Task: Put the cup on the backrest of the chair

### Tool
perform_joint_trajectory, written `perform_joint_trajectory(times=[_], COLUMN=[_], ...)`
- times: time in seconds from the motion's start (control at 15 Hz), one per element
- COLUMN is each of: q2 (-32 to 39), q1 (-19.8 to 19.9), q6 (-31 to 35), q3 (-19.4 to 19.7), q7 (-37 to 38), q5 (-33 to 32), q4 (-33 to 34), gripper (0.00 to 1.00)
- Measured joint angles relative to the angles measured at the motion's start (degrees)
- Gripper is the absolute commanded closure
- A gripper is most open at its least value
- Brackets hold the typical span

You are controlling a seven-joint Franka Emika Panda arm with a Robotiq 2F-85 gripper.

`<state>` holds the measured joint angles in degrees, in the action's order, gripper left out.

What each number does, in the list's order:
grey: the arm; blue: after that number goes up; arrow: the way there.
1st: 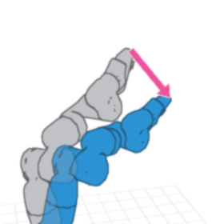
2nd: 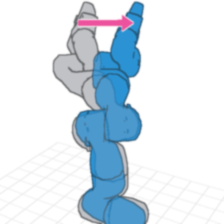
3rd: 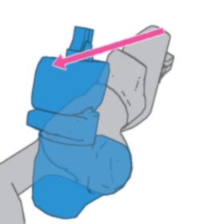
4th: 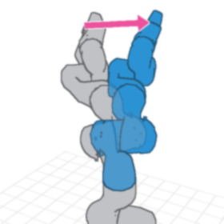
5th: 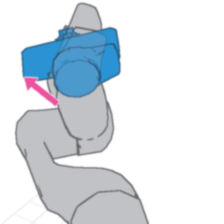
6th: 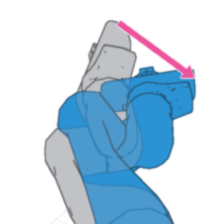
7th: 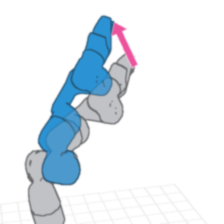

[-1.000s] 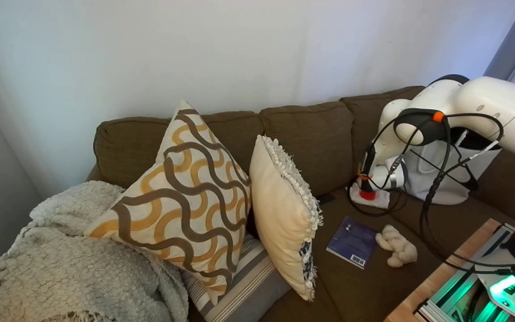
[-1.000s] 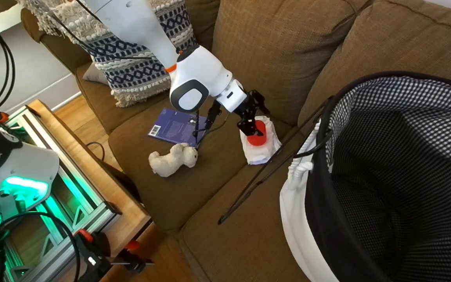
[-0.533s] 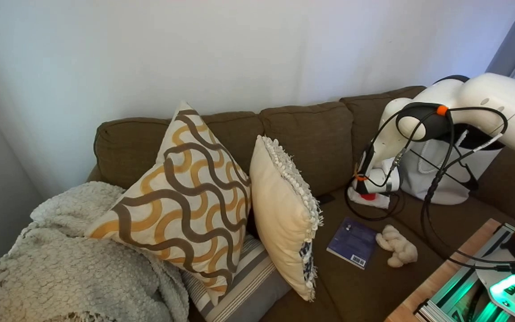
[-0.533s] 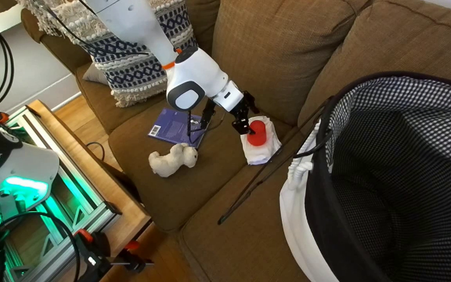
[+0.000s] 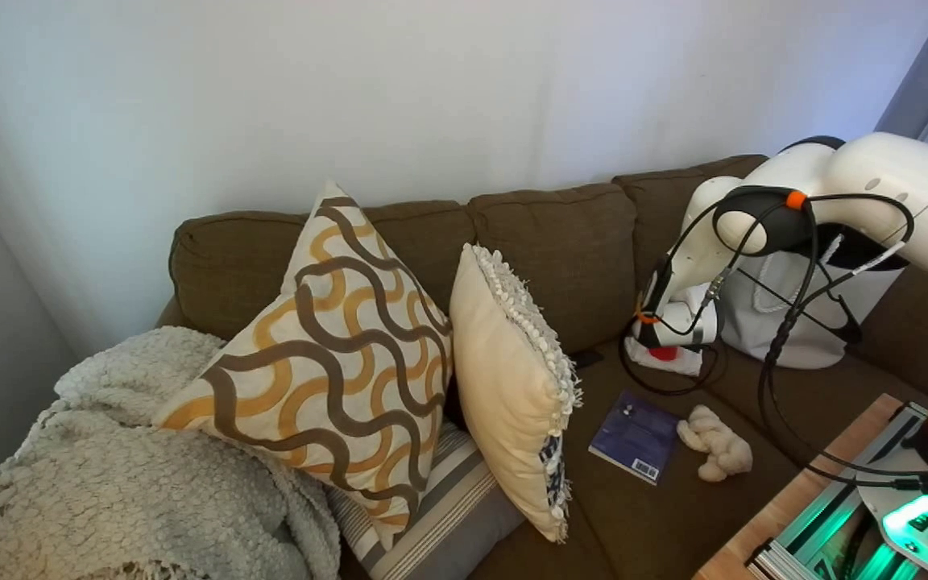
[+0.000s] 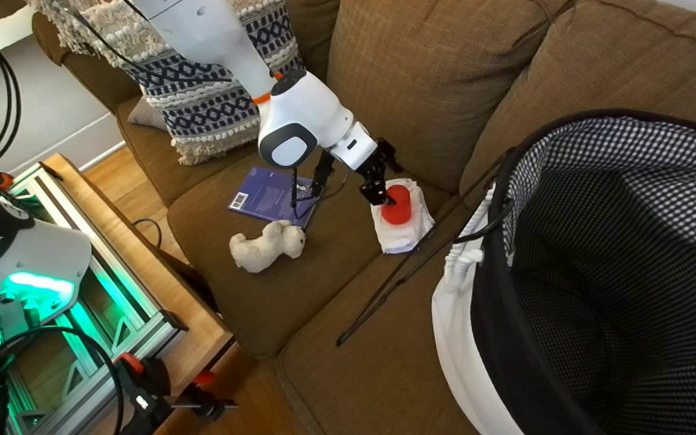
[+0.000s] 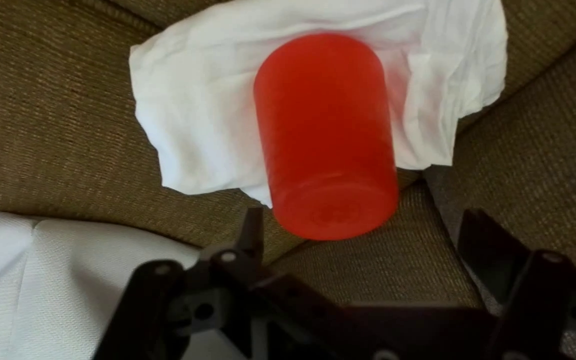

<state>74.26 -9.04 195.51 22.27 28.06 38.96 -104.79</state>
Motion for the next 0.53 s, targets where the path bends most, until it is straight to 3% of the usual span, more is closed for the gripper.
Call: perform_joint_trajectory(times=[0.33, 0.47, 0.53], q2=[2.79, 3.95, 4.4], q1=[-1.5, -2.03, -2.15], q6=[-3.46, -6.19, -7.09], q3=[3.06, 4.34, 4.68], q7=[1.46, 2.01, 2.05], q5=[1.11, 1.12, 1.12], q4=[2.43, 3.48, 3.98], gripper=[0.12, 0.36, 0.37])
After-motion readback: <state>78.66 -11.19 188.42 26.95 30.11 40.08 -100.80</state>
